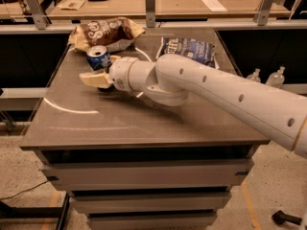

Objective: Move pepsi can near brown chip bag

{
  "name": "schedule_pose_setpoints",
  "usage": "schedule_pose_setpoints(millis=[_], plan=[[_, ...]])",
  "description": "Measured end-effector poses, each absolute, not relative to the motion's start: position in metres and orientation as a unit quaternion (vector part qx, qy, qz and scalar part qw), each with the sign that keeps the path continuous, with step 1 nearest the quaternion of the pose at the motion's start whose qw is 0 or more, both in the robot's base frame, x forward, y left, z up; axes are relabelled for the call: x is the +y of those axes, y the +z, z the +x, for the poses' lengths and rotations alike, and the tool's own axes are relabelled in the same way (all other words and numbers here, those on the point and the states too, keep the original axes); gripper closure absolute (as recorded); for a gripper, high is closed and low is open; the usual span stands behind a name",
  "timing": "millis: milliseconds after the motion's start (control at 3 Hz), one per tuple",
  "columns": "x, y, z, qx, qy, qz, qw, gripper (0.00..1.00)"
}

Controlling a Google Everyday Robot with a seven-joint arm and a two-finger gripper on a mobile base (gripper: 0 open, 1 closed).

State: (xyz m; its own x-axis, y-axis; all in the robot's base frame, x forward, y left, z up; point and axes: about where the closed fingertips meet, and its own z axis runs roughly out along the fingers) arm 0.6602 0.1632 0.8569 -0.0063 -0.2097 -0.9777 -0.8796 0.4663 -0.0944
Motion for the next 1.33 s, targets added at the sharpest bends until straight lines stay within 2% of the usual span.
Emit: schedule_pose_setpoints(millis=[667,1000,1333], plan=[[0.164,0.859,0.663,0.644,0.295,-0.422,0.565,1.0],[0.164,0.868,0.69,0.648,0.282,-0.418,0.571,1.0],[0.168,0.884,0.742,0.653,0.261,-0.412,0.58,1.0]])
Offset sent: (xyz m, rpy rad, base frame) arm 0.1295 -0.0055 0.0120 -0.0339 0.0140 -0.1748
